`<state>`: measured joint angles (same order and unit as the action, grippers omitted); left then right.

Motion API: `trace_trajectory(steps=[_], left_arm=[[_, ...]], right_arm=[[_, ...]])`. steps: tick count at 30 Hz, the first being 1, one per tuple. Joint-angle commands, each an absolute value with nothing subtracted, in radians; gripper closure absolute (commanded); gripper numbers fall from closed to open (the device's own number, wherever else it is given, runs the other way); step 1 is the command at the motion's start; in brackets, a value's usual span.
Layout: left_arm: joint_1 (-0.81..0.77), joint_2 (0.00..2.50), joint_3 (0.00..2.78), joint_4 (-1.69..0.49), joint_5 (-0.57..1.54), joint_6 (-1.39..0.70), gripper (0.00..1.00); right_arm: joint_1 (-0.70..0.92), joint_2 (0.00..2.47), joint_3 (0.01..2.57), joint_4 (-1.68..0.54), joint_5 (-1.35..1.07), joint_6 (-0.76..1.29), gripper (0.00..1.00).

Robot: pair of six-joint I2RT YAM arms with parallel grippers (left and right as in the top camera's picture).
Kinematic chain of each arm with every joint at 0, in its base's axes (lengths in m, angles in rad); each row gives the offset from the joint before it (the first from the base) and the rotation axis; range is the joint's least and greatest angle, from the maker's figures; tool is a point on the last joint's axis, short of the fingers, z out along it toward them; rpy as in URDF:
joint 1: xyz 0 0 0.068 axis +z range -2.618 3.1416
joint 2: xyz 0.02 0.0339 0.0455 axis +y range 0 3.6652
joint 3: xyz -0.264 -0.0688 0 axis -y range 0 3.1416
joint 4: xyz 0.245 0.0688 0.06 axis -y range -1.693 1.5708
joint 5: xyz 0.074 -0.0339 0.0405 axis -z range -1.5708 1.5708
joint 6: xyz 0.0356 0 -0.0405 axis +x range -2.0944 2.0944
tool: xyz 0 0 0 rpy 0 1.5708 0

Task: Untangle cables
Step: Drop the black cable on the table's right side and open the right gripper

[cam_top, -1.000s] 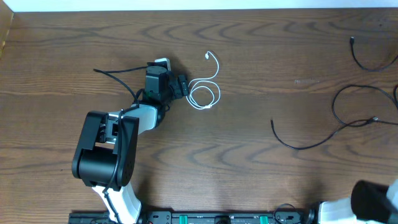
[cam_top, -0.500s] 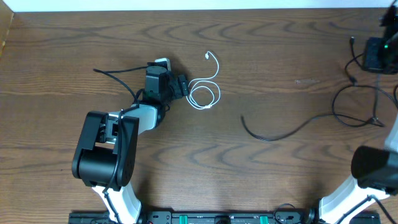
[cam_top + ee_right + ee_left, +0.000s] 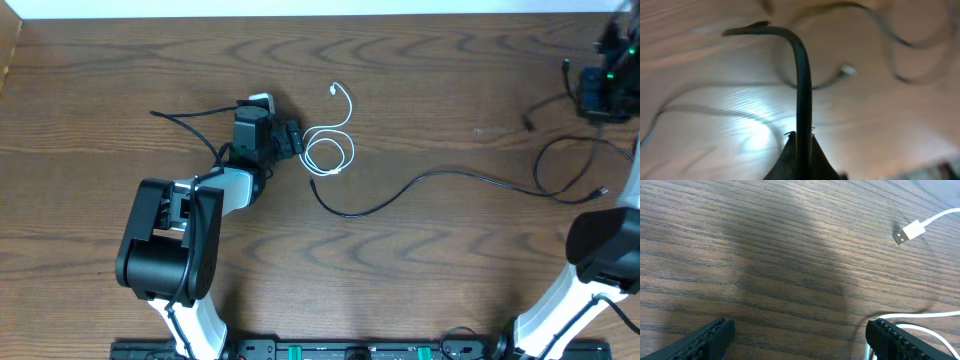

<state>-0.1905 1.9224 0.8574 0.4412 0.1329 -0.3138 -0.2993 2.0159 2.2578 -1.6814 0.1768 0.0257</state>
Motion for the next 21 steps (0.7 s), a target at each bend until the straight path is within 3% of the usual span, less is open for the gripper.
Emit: trace_trajectory(steps=[1, 9, 21], left_arm=[[-0.187, 1.926, 0.855, 0.423, 0.149, -0.312, 0.1], [-0.187, 1.926, 0.855, 0.423, 0.149, -0.312, 0.11], [-0.187, 1.926, 0.855, 0.422, 0.149, -0.312, 0.1]], right_arm=[[-0.418, 2.014, 2.26, -1.658, 0.352, 0.16, 0.99], [-0.715, 2.015, 2.26, -1.531, 0.007, -0.006, 0.99], [-0.911, 2.015, 2.255, -1.45, -0.007, 0.072, 0.96]])
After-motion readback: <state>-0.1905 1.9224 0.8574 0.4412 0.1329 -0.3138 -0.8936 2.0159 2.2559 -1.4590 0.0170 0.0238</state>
